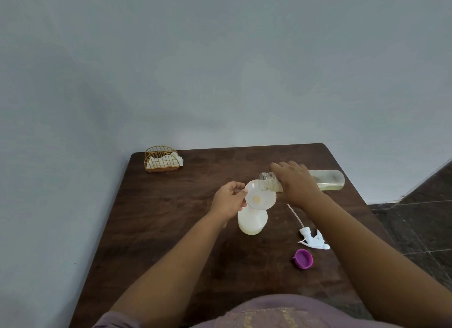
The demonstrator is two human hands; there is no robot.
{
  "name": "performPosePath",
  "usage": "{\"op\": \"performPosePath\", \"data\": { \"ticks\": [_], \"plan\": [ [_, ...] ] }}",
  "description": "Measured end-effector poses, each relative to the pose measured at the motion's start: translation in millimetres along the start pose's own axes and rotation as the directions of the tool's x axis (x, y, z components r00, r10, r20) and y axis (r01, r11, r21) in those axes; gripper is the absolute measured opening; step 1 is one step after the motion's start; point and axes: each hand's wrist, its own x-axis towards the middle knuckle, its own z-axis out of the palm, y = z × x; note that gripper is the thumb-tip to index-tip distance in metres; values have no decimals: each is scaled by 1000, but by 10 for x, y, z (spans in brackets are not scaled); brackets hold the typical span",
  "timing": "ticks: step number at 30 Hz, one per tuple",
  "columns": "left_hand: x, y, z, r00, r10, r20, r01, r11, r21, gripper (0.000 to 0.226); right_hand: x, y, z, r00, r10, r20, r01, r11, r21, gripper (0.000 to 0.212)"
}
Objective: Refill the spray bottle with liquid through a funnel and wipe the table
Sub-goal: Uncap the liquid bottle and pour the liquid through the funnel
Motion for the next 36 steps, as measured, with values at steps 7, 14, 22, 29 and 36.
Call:
{"op": "performPosePath", "data": {
  "ticks": [7,14,22,29,36],
  "plan": [
    [-8,2,5,1000,5,0,-5,1000,-6,30,3,5,9,1000,3,0,-3,1000,11,43],
    [-21,-1,23,1000,1,2,-1,1000,1,29,-30,7,-34,1000,0,4,0,1000,-9,40],
    [-31,-10,8,1000,3,6,-3,1000,-12,29,-38,-6,-51,1000,3,8,-3,1000,-4,40],
    [-41,-9,3,1000,0,5,0,1000,-11,29,-37,-16,-63,1000,5,12,-5,1000,-5,41],
    [-62,-4,1,1000,4,5,-4,1000,1,28,-53,-25,-90,1000,-1,6,1,1000,6,41]
  ]
}}
